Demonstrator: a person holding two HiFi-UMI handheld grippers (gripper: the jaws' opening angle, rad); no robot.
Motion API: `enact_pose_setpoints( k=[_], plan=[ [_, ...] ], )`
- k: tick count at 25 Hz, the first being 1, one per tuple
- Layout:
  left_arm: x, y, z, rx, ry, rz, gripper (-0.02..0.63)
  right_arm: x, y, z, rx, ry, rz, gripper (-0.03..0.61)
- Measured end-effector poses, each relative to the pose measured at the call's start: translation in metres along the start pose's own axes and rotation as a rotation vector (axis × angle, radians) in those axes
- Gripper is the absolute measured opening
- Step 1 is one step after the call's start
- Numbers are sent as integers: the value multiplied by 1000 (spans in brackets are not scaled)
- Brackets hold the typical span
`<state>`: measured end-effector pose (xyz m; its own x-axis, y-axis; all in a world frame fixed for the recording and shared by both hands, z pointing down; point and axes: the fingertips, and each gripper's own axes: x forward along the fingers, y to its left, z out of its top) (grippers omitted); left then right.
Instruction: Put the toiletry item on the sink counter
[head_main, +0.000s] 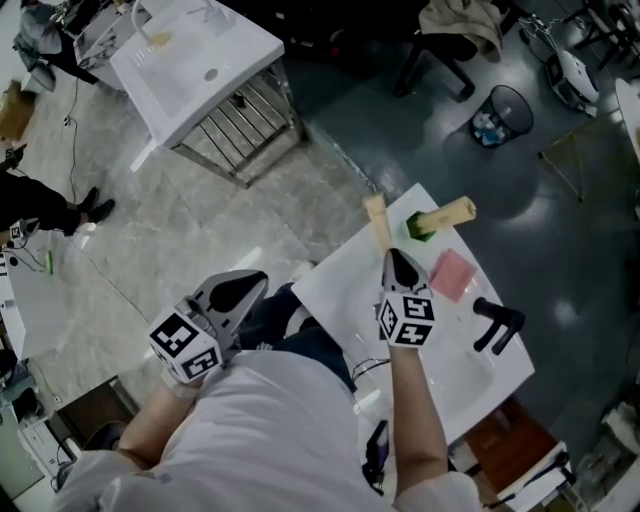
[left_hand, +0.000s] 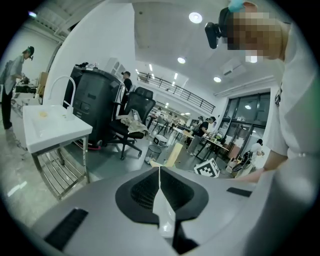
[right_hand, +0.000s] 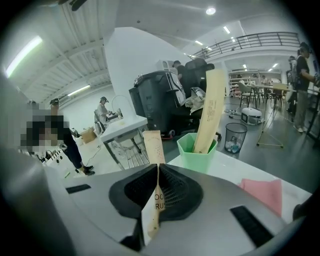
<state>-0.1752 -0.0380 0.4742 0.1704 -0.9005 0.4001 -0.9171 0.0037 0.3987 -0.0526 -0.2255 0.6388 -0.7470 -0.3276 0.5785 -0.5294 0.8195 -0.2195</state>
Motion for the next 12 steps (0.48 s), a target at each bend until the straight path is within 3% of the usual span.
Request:
enact_pose_setpoints(
  k=[12],
  plan=[
    [-12, 2, -13, -29, 0, 59, 18, 30, -10, -36, -24, 80, -9, 28]
  ],
)
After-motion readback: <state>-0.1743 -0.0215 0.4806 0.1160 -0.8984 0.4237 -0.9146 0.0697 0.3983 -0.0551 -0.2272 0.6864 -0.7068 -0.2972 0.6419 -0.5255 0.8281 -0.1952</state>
